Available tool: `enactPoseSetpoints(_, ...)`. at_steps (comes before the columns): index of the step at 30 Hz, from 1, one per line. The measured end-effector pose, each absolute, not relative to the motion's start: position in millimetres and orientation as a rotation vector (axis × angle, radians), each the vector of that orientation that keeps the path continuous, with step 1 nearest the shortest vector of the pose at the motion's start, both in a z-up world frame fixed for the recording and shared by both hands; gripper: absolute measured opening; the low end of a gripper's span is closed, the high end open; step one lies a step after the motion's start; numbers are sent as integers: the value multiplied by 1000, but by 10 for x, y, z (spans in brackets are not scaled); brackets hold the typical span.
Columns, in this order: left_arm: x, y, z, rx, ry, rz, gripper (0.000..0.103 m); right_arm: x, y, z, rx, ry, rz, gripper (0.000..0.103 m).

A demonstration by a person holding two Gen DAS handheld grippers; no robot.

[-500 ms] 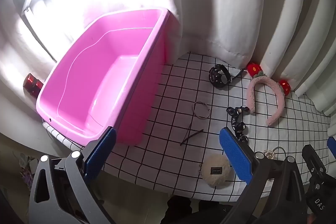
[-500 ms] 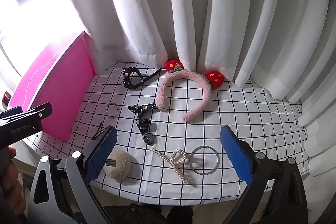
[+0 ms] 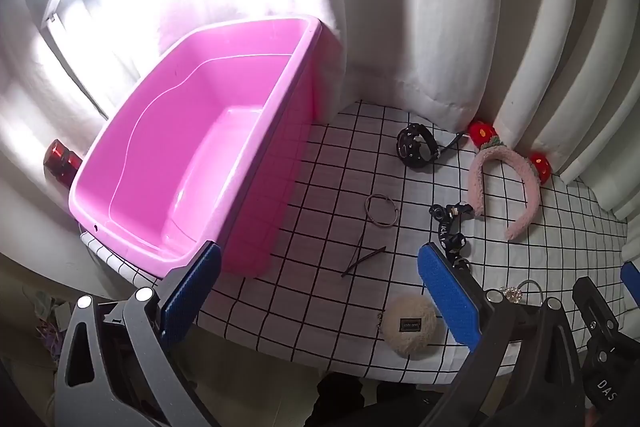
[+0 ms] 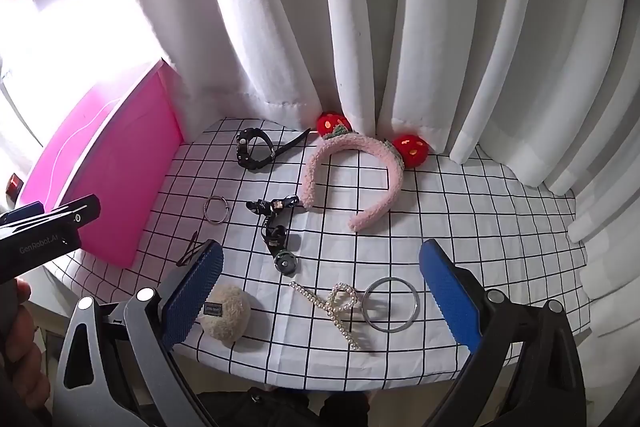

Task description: Organize jewelry

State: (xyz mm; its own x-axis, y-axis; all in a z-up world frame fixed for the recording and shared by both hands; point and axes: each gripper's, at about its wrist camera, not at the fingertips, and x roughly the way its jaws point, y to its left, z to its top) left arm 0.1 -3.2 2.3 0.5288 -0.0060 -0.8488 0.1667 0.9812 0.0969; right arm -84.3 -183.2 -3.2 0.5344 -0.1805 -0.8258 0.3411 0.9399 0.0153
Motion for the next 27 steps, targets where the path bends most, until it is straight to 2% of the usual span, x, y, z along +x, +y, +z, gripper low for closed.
enactPoseSetpoints(27,-25,-25,16,174,1010,-105,97,-848,-1838,-10,185,958,-312,94)
